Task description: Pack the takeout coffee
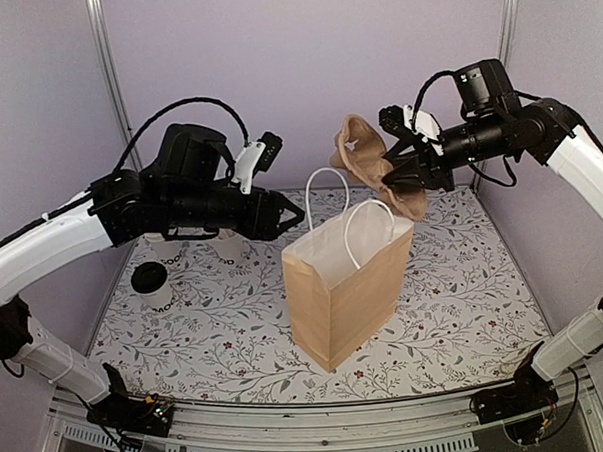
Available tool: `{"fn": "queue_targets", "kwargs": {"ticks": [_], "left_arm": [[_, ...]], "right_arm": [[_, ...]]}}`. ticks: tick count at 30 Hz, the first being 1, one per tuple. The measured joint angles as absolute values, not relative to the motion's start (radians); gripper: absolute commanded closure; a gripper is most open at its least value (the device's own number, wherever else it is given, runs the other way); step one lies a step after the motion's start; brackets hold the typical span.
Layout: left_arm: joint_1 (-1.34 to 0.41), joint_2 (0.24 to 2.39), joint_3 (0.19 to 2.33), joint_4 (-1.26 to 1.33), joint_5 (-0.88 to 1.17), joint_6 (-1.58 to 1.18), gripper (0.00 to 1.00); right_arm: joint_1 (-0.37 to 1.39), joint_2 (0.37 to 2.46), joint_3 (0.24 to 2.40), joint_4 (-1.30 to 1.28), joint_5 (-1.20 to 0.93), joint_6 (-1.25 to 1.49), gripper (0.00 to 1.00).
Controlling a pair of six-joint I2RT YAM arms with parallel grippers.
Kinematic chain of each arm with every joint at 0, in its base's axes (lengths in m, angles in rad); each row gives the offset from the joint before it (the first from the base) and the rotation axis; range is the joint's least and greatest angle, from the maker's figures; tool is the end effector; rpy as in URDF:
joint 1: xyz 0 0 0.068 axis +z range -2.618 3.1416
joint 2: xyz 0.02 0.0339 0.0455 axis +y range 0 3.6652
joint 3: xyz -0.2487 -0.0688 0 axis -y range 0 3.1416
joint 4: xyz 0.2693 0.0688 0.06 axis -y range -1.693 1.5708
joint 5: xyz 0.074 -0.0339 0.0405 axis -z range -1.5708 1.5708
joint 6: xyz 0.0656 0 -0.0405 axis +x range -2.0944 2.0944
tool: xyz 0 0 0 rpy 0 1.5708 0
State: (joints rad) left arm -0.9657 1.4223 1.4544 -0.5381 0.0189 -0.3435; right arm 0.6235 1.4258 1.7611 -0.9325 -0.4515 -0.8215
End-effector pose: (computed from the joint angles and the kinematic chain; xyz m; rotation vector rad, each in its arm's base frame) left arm 0.2109 -0.3071 0.3604 0.6794 2.0734 -0.7990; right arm 0.2501 0.2151 0.4301 -1.5861 1.4118 0.3715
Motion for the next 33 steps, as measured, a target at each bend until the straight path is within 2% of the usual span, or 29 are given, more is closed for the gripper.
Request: {"fn": "queue_targets", "kwargs": {"ticks": [5,18,33], "left_arm": [[-0.965,1.328,1.336,-0.49,-0.009,-0.4,0.45],[-0.965,1.262,1.176,-0.443,-0.031,-0.48,0.44],[-0.971,1.251,1.109,-0.305,0.03,-0.524,0.45]], "right_arm": [[0.649,1.482,1.776,-0.932,-0.445,-0.824,0.66],[0.862,1.501,1.776,-0.992,-0.404,-0.872,0.65],[0.877,1.52,1.776,-0.996,-0.315,-0.845,0.65]]}}
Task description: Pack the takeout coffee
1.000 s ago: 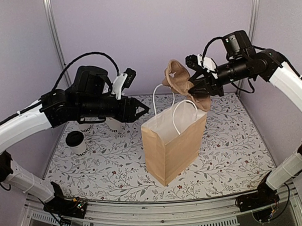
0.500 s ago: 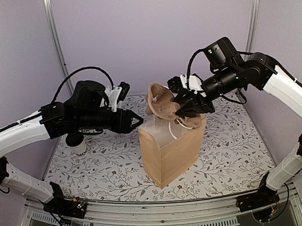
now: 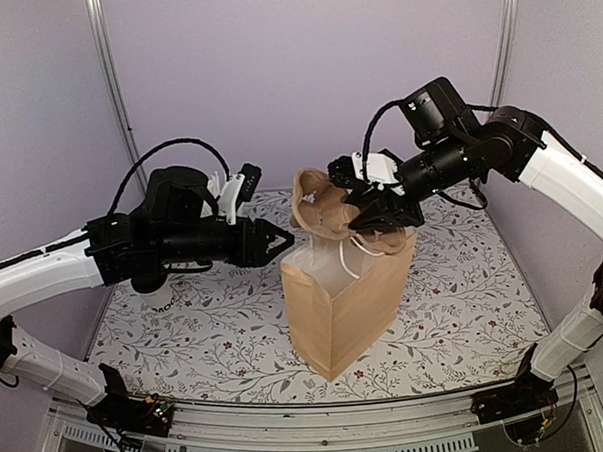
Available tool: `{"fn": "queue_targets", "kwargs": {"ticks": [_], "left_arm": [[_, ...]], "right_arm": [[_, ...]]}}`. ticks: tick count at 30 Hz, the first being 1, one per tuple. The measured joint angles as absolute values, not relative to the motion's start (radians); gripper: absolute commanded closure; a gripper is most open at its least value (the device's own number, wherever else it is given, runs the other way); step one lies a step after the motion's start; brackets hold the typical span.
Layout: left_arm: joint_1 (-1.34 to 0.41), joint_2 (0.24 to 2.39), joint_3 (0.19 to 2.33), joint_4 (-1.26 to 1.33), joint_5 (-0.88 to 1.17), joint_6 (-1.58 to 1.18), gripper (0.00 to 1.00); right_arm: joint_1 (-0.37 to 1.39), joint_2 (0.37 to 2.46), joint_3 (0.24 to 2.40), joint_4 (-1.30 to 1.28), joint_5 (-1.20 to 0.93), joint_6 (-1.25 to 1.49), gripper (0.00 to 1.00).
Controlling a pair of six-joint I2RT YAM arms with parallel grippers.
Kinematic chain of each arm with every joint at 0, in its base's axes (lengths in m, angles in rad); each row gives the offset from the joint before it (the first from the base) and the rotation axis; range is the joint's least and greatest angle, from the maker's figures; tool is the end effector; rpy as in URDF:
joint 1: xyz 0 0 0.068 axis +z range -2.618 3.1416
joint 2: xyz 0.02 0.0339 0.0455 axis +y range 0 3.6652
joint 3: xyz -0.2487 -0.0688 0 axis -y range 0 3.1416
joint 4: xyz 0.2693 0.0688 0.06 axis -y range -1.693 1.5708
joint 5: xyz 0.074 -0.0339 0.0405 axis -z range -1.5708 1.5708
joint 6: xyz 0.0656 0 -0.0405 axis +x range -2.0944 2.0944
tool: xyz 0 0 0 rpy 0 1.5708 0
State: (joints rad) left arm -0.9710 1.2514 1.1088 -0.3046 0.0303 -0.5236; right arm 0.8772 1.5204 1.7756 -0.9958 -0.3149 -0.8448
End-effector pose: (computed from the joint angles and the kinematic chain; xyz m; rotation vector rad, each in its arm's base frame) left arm 0.1919 -0.2841 0.3104 0.4990 2.1004 -0.9476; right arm 0.2104 0.2849 0.3959 -1.8419 1.3712 0.3800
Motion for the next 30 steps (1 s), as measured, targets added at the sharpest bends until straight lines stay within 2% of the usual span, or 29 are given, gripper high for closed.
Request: {"fn": "queue_targets", "kwargs": {"ticks": [4,7,10,14,21,30], "left_arm": [[-1.003,1.225,1.078,-0.21,0.027,-0.496,0.49],[-1.031,1.181,1.037,-0.133,0.031,-0.469,0.55],[-1.049,1.153,0.991,-0.023,0.042,-0.447,0.55],[-1.084,1.165,0.918,0.132,0.044,-0.441,0.46],[-1.133,1.302,0.947,0.203,0.005,-0.416,0.33],[-1.15,1.403,1.019,0.258,-0.05,-0.4,0.31]], "right_arm": [[0.877,1.52,1.784,-0.972,-0.282,-0.821,0.65],[0.877,1.515,1.792,-0.956,-0.261,-0.808,0.65],[0.877,1.509,1.792,-0.947,-0.243,-0.8,0.65],[0.877,1.508,1.792,-0.933,-0.234,-0.788,0.65],[0.87,1.497,1.792,-0.92,-0.219,-0.774,0.65],[0.859,1.481,1.789,-0.919,-0.214,-0.766,0.65]]}}
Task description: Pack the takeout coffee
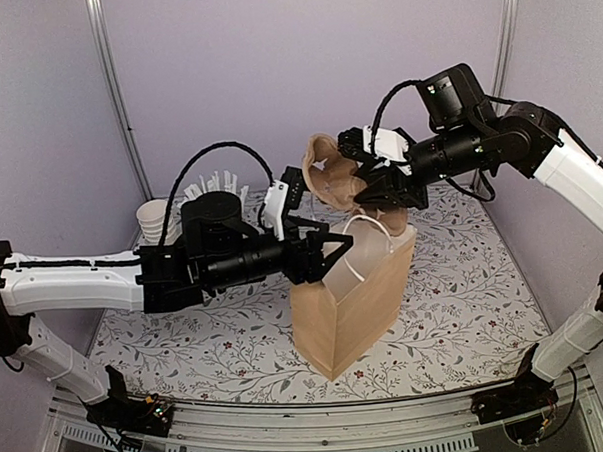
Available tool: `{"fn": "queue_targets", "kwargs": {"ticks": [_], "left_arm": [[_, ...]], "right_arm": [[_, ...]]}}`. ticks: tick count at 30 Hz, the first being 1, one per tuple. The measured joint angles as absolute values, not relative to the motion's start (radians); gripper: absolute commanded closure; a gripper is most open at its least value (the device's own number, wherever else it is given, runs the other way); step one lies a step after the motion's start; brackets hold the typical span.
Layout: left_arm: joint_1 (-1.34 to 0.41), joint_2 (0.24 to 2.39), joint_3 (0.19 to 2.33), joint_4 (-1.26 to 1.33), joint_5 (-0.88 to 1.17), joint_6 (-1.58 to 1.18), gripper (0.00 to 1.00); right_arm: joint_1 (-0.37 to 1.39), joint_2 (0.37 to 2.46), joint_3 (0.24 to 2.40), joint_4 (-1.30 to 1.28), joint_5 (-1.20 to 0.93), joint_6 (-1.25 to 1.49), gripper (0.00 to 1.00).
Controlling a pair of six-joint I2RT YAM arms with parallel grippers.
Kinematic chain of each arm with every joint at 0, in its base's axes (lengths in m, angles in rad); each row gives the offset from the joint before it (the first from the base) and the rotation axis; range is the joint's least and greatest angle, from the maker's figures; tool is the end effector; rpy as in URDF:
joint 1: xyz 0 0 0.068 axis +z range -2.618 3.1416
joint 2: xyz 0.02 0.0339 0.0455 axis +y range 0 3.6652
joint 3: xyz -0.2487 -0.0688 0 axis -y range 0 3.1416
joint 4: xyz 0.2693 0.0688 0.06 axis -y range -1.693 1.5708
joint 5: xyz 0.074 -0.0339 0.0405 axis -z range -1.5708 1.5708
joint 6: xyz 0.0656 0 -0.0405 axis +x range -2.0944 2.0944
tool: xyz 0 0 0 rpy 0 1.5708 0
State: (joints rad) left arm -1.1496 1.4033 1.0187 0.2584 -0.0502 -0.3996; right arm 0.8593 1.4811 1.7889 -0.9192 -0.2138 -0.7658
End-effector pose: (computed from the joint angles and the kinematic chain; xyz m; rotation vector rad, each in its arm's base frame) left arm 0.1621 -0.3537 0.2957 0.6310 1.7134 -1.0923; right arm 0.2175 0.2736 0.4207 -1.6642 1.4088 0.2863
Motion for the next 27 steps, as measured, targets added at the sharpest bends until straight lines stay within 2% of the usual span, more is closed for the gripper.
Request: {"fn": "queue_targets", "kwargs": {"ticks": [10,21,27], "left_arm": [[-1.172,1.496,1.139,0.257,-0.03,-0.358,0.33],[-1.237,1.552,1.251,0.173,-0.009,-0.324,0.43],[-1.267,1.556,1.254,0.14,-0.026,-0.322,0.53]], "right_arm": [[0.842,1.478,1.785,-0.921,-0.189,-0.759,0.65],[0.839,1.478,1.784,-0.919,-0.183,-0.756,0.65],[0.839,1.478,1.784,-0.92,-0.194,-0.757,0.65]]}}
